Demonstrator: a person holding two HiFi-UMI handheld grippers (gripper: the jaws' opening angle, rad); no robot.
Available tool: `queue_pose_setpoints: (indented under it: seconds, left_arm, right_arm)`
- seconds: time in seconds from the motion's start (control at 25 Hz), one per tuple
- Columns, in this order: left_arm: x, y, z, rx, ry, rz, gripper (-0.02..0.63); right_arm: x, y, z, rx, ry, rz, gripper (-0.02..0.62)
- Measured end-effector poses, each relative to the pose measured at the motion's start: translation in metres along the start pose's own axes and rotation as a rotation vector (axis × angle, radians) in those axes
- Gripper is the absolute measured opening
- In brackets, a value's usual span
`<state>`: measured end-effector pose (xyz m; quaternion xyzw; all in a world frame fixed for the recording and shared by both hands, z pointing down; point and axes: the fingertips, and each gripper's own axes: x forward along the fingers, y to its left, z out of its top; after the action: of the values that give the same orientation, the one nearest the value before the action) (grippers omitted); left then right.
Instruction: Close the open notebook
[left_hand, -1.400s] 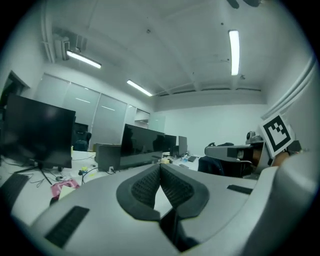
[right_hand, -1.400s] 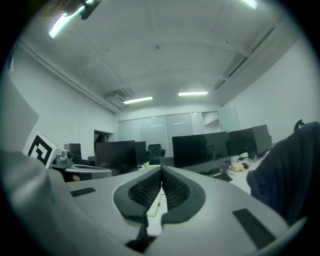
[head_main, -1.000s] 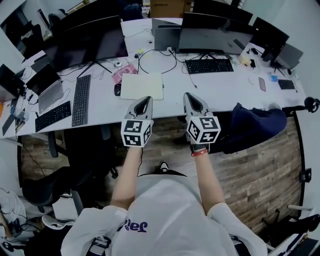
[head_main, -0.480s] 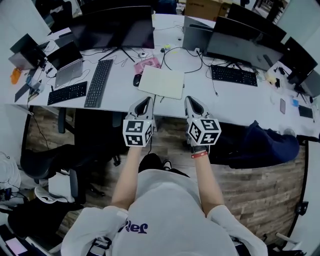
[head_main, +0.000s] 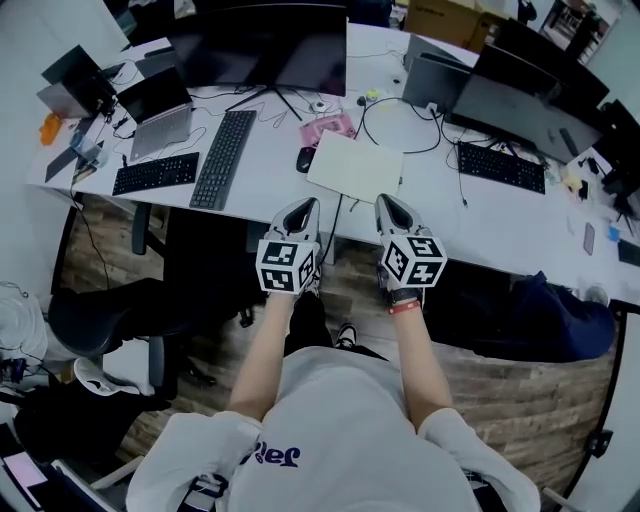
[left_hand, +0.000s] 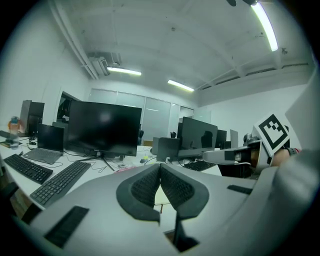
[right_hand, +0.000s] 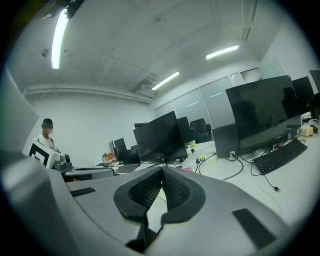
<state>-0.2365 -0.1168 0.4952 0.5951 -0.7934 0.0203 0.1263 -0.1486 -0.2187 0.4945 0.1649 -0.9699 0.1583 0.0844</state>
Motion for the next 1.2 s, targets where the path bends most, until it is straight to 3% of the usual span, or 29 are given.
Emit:
queue_pose_setpoints:
  seconds: [0.16,0.6,0.92,1.2]
  left_arm:
    - [0.023,0.029,0.001,-0.032,-0.043,-0.024,0.020]
    - [0.091,0.090,-0.053,-0.095,0.089,-0.050,0.021]
    - [0.131,0.124,-0.095,-0.127,0.208,-0.018,0.026]
    - [0.159,0.153,-0.119,-0.211,0.266,-0.011,0.100]
  right_arm:
    - [0.037,-0.002,0.000,0.008,0.017,0.000,0.014]
    - [0.108,-0.021,-0.023,0.039,0.081,-0.046,0.014]
    - [0.145,-0.030,-0.043,0.056,0.141,-0.054,0.014]
    - [0.165,-0.035,-0.060,0.081,0.193,-0.055,0.014]
